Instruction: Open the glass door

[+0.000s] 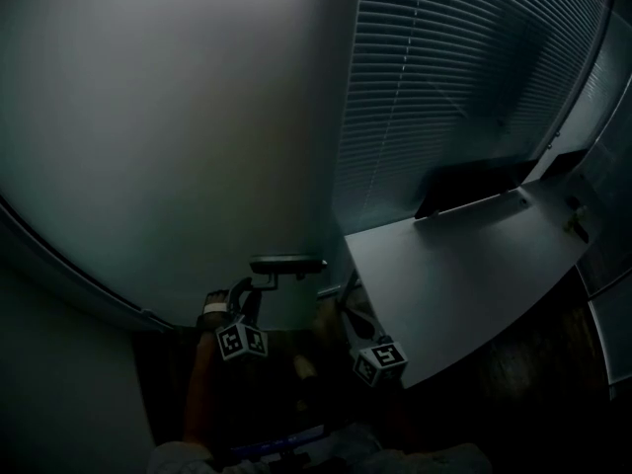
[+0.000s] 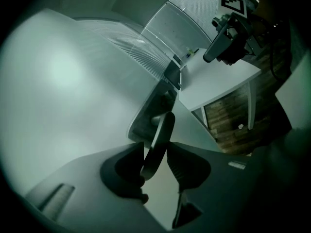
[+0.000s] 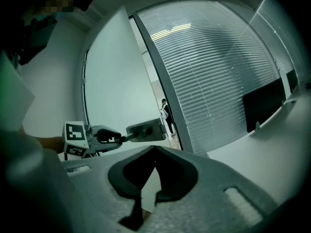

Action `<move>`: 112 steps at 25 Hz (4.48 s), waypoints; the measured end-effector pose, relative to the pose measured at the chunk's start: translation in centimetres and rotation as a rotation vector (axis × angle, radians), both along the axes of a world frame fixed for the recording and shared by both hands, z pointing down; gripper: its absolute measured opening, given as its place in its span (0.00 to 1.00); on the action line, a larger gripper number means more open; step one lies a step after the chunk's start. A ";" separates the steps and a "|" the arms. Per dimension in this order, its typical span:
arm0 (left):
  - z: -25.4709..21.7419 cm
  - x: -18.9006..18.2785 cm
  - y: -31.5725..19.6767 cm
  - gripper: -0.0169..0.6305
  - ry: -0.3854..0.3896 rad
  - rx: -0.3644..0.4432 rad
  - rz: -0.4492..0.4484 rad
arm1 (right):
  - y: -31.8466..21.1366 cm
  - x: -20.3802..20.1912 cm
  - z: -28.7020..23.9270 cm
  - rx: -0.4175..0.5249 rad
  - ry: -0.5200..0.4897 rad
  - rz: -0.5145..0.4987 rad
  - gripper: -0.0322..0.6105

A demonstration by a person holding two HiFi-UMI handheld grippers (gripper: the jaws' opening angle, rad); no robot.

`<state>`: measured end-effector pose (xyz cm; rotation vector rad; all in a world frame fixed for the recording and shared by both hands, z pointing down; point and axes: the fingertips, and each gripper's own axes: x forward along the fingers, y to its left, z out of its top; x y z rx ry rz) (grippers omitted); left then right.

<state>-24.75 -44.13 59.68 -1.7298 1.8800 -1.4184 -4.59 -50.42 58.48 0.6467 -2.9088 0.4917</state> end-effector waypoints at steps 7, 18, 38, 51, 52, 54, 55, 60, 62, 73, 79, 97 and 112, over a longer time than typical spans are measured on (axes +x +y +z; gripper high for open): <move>-0.1 0.9 1.4 0.27 -0.008 0.004 0.008 | 2.1 1.9 -1.3 0.041 -0.003 0.024 0.05; -0.1 2.7 4.2 0.27 0.008 0.001 0.036 | 5.1 3.6 -2.5 0.045 0.038 0.036 0.05; -0.2 4.5 7.7 0.28 0.010 0.035 0.012 | 7.0 7.4 -2.5 0.067 0.074 -0.054 0.05; -0.3 5.6 10.8 0.27 -0.012 0.017 0.098 | 12.4 7.3 -3.4 0.050 0.047 0.069 0.05; -0.2 5.8 11.1 0.27 -0.012 0.018 0.106 | 13.0 7.5 -3.3 0.048 0.046 0.085 0.05; -0.1 6.2 11.5 0.27 -0.012 0.023 0.122 | 14.1 7.9 -2.9 0.049 0.049 0.119 0.05; -0.1 6.4 11.8 0.27 -0.013 0.025 0.130 | 14.6 8.2 -2.8 0.046 0.050 0.135 0.05; 0.0 7.0 13.3 0.26 -0.031 0.025 0.175 | 17.5 8.5 -2.6 0.050 0.047 0.203 0.05; 0.3 7.2 13.9 0.26 -0.029 0.023 0.193 | 18.6 8.6 -2.6 0.054 0.047 0.227 0.05; -0.3 8.1 15.9 0.26 -0.041 0.012 0.244 | 20.8 10.4 -3.4 0.060 0.049 0.324 0.05; -0.5 8.3 17.1 0.25 -0.050 0.006 0.258 | 22.5 11.4 -3.0 0.044 0.049 0.346 0.05; 0.1 9.5 20.6 0.24 -0.079 0.025 0.336 | 30.5 13.0 -2.1 0.052 0.038 0.456 0.05; 0.2 10.8 26.9 0.24 -0.084 0.034 0.421 | 38.6 12.7 -2.5 0.066 0.045 0.504 0.05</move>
